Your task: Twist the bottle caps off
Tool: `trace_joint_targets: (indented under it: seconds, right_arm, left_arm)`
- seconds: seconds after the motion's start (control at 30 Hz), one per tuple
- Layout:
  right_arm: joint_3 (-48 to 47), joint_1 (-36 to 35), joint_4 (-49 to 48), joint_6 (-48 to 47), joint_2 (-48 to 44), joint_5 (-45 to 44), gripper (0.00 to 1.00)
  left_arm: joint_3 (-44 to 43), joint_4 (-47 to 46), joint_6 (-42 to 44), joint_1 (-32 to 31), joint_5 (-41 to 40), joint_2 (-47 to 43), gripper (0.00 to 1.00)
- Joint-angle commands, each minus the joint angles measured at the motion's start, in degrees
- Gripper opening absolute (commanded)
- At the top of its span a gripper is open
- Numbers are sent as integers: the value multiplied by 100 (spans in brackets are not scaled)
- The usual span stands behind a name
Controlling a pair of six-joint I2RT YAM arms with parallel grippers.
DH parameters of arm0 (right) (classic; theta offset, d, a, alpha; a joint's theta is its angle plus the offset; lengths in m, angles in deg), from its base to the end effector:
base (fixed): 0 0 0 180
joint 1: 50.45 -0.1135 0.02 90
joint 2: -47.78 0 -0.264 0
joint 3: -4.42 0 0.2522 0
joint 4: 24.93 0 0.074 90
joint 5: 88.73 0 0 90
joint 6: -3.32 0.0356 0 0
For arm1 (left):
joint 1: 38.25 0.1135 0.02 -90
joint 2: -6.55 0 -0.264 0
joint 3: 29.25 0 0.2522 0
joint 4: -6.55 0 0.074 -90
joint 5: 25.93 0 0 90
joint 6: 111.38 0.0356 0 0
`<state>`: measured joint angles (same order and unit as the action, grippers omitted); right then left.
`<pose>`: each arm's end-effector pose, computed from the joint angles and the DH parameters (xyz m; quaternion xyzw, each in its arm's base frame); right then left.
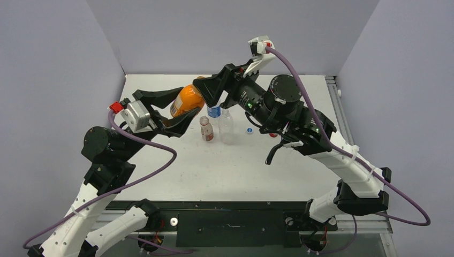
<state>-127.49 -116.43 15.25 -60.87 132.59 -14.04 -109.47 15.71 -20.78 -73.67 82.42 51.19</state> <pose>0.1207 0.2477 0.5742 -0.1321 0.6515 0.4712 0.5797 0.1025 -0.0867 0.4937 0.2897 0.4527 -0.3312 0.7755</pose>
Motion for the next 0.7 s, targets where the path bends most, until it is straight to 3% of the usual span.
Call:
trace_joint_targets:
  seconds: [0.0, 0.13, 0.33, 0.5, 0.67]
  right_arm:
    - [-191, 98, -354, 295, 119, 529, 53]
    - [-200, 234, -378, 475, 167, 880, 31]
    - [-284, 513, -375, 589, 240, 1736, 7]
    - [-141, 996, -728, 398, 71, 3536, 0]
    - [226, 1508, -1836, 359, -277, 4832, 0]
  left_arm:
    - [-8, -351, 124, 26, -104, -39, 0]
    - [-3, -340, 166, 26, -134, -40, 0]
    - [-84, -327, 198, 26, -233, 49, 0]
    - [-146, -294, -366, 26, -66, 14, 0]
    - [-361, -22, -1003, 34, 923, 10, 0]
